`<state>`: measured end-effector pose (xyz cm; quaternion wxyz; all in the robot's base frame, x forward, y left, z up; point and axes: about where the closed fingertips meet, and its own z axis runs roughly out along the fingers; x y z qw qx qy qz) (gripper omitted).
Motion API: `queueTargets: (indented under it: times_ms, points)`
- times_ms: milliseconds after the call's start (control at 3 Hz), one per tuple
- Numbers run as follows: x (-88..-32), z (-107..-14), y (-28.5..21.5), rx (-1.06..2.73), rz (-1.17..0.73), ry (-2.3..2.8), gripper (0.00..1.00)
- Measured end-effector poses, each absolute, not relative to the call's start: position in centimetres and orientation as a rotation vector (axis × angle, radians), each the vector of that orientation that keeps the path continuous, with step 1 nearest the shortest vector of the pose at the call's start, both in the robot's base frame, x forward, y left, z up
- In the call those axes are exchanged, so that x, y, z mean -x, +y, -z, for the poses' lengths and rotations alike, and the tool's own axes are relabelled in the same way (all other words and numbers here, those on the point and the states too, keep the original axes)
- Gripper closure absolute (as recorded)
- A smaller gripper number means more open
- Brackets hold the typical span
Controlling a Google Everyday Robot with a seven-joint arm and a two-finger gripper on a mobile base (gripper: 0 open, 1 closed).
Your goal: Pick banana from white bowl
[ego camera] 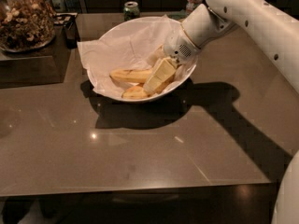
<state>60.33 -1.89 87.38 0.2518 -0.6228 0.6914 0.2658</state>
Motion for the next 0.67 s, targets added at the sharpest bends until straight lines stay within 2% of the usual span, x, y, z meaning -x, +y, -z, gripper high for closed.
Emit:
queueTargets:
  times_ms: [667]
  points:
    - [-60.23,-87.64,-2.26,1.68,-0.719,1.889,0.89]
